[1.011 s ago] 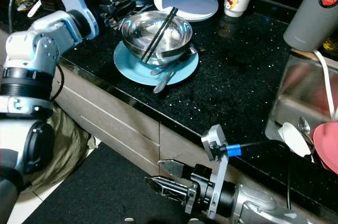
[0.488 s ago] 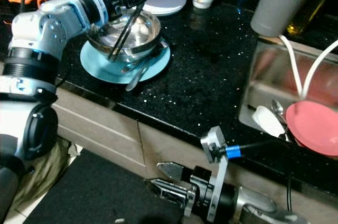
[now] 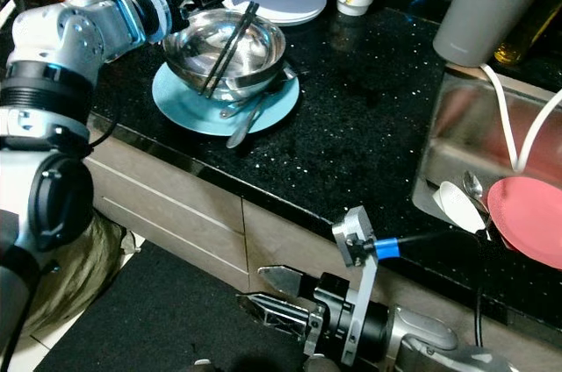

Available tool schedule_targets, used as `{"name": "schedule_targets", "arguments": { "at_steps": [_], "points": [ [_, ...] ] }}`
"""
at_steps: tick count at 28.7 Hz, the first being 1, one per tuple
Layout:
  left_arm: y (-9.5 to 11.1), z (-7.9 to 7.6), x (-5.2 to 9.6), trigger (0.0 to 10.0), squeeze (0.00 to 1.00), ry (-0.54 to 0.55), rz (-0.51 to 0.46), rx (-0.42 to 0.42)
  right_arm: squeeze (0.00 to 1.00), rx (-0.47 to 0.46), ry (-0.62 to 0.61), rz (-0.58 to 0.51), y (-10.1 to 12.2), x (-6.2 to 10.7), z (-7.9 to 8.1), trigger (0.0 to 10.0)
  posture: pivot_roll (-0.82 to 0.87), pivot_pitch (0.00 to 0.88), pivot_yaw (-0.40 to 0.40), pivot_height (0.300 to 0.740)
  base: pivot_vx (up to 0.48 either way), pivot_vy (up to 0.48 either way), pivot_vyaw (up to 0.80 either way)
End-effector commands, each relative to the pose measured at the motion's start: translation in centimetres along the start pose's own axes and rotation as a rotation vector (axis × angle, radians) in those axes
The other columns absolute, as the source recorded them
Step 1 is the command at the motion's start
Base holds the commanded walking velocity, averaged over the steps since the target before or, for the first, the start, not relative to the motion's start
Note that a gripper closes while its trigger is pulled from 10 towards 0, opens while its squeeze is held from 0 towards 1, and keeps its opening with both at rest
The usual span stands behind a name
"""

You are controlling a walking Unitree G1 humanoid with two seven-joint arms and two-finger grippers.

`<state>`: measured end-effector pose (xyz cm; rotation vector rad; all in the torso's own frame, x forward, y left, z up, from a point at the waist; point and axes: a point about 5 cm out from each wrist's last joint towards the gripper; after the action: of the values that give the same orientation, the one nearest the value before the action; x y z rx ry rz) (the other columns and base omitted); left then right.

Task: Kitchen organization

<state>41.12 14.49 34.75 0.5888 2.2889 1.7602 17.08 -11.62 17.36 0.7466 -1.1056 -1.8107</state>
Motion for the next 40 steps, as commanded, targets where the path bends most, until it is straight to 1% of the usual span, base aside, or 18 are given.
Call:
{"name": "schedule_targets", "arguments": {
  "at_steps": [1, 5, 10, 16, 21, 23, 25, 40],
  "points": [
    [-0.2, -0.1, -0.1, 10.0, 0.0, 0.013, 0.049, -0.021, 0.0, -0.021, 0.003, 0.011, -0.3, 0.0, 0.0, 10.0, -0.03, 0.149, -0.019, 0.74, 0.0, 0.0, 0.0],
    [-0.7, -0.6, -0.2, 10.0, 0.0, -0.015, 0.115, -0.03, 0.0, -0.021, 0.005, 0.011, -0.3, -0.1, 0.0, 10.0, -0.03, 0.156, -0.012, 0.74, 0.0, 0.0, 0.0],
    [-0.6, -0.9, -0.3, 10.0, 0.0, -0.026, 0.123, -0.045, 0.0, -0.022, 0.002, 0.009, -0.3, -0.1, 0.1, 10.0, -0.03, 0.156, -0.011, 0.74, 0.0, 0.0, 0.0],
    [0.2, -1.2, -0.2, 10.0, 0.0, -0.043, 0.114, -0.061, 0.0, -0.025, 0.0, 0.008, -0.3, 0.0, 0.1, 10.0, -0.03, 0.16, -0.007, 0.74, 0.0, 0.0, 0.0],
    [0.1, -1.1, -0.2, 10.0, 0.0, -0.046, 0.127, -0.06, 0.0, -0.027, 0.0, 0.009, -0.3, 0.0, 0.1, 10.0, -0.03, 0.16, -0.006, 0.74, 0.0, 0.0, 0.0],
    [-0.9, -1.0, -0.4, 10.0, 0.0, -0.061, 0.168, -0.053, 0.0, -0.028, 0.001, 0.01, -0.3, 0.0, 0.0, 10.0, -0.03, 0.162, -0.01, 0.74, 0.0, 0.0, 0.0],
    [-1.3, -0.9, -0.5, 10.0, 0.0, -0.061, 0.182, -0.055, 0.0, -0.029, 0.001, 0.01, -0.3, 0.0, 0.0, 10.0, -0.03, 0.162, -0.01, 0.74, 0.0, 0.0, 0.0],
    [-1.2, -1.8, -1.0, 10.0, 0.0, -0.12, 0.176, -0.056, 0.0, -0.028, -0.007, 0.012, -0.4, 0.1, 0.2, 10.0, -0.04, 0.161, -0.002, 0.74, 0.0, 0.0, 0.0]
  ]
}}
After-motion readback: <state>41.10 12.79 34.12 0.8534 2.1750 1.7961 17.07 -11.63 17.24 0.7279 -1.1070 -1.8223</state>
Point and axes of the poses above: a point about 5 cm out from each wrist's last joint towards the gripper, its own x axis pointing back from the gripper into the wrist, its own y axis along the axis of the wrist's last joint, z = x × y, and after that the axes turned 4 degrees about x, right-handed
